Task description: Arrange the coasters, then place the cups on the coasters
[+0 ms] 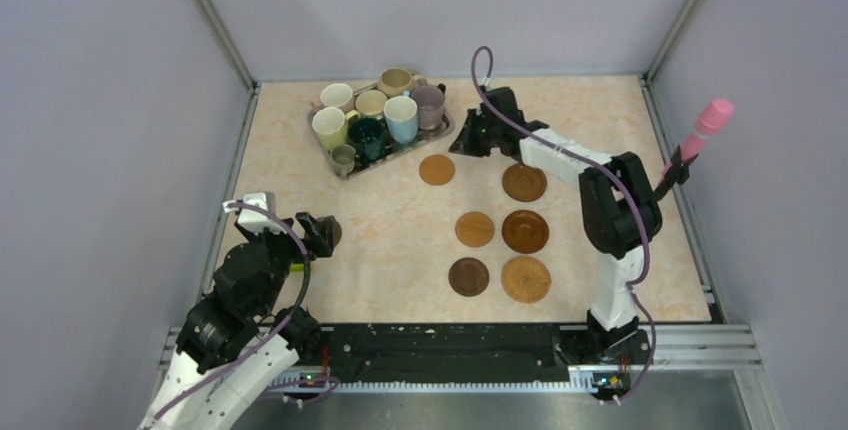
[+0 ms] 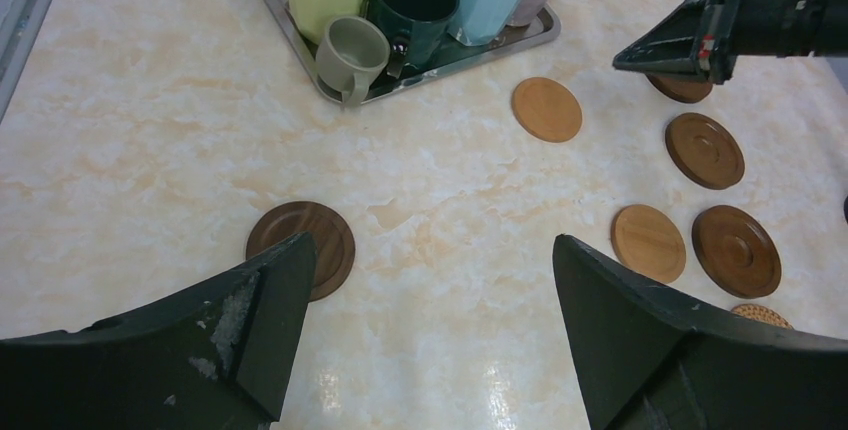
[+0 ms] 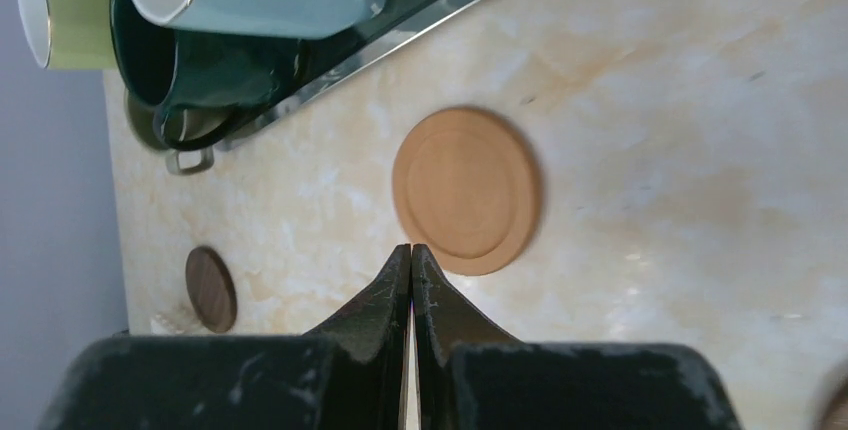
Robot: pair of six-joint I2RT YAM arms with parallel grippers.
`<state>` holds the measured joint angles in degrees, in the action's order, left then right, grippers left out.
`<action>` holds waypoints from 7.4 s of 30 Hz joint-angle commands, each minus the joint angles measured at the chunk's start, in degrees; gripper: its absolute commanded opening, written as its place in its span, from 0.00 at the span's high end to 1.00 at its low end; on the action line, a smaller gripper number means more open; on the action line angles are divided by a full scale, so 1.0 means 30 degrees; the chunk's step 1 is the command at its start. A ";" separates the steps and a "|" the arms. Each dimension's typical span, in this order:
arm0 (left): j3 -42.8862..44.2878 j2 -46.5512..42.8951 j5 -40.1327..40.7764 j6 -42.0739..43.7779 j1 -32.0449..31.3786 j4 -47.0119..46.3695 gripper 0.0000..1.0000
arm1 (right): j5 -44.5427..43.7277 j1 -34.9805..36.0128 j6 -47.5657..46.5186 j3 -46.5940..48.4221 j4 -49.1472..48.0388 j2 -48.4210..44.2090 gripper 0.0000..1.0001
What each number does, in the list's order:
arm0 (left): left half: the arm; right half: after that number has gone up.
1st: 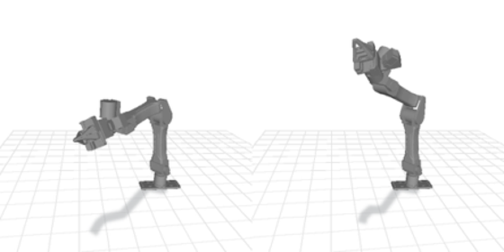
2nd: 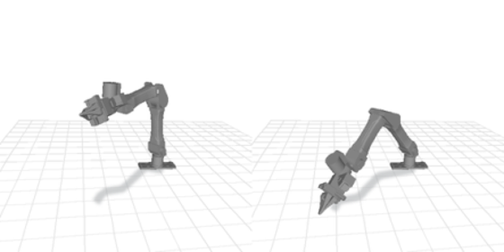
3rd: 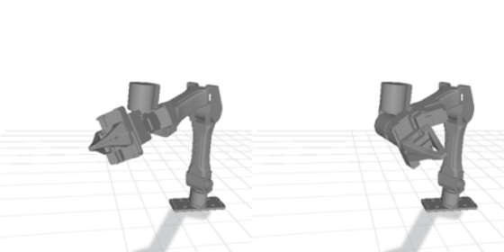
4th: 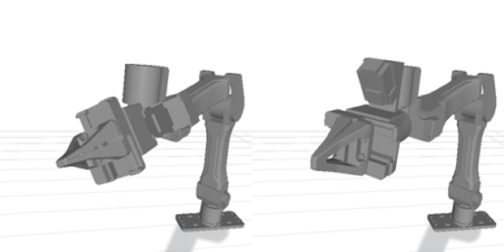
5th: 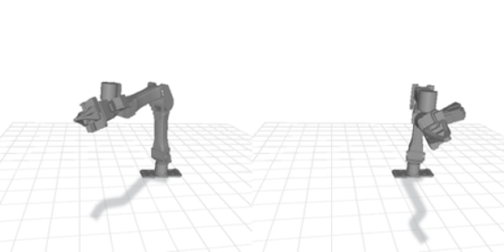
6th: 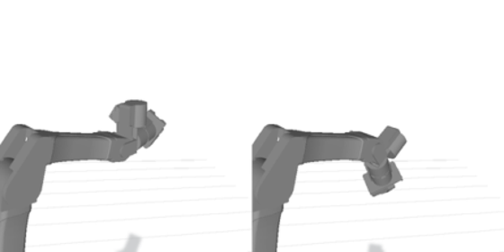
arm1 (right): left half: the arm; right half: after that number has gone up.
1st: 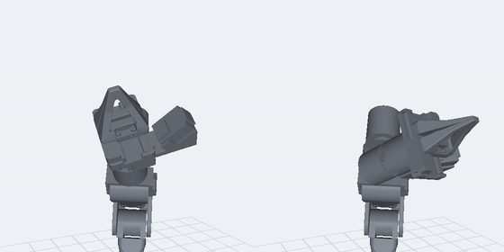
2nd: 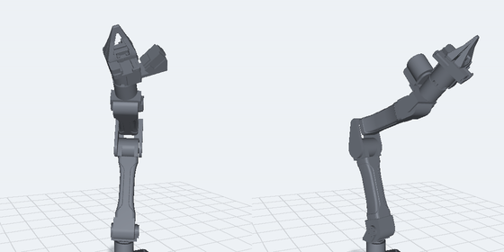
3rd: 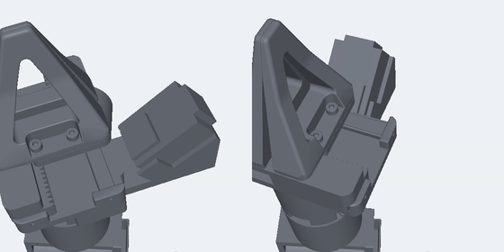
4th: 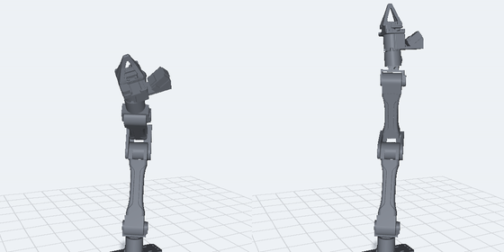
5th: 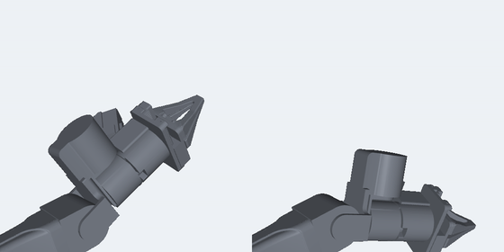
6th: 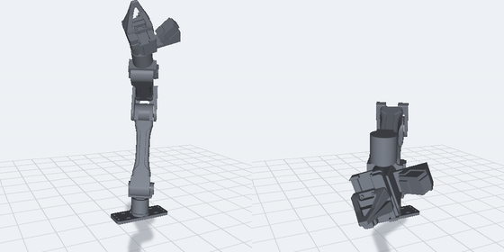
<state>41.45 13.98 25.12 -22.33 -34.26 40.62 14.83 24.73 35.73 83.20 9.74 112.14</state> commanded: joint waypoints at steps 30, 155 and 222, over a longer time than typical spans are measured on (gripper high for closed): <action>-0.0058 -0.0694 0.0256 0.0122 0.0030 -0.0668 0.06 | -0.4848 0.3123 0.2164 -0.0330 -0.0214 0.2857 1.00; 0.0049 2.2979 -1.1269 -0.3969 1.6415 -0.6106 0.62 | 0.0063 0.2450 -0.2981 -1.1590 -0.1328 -1.5288 0.29; 0.0883 0.2977 -0.8836 0.0649 0.5972 -0.1086 0.50 | -0.5857 0.9196 0.1382 -0.4939 -0.1555 0.0508 1.00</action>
<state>44.36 23.66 -3.09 -21.06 -15.81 40.38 2.59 51.75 41.87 66.26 1.39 111.11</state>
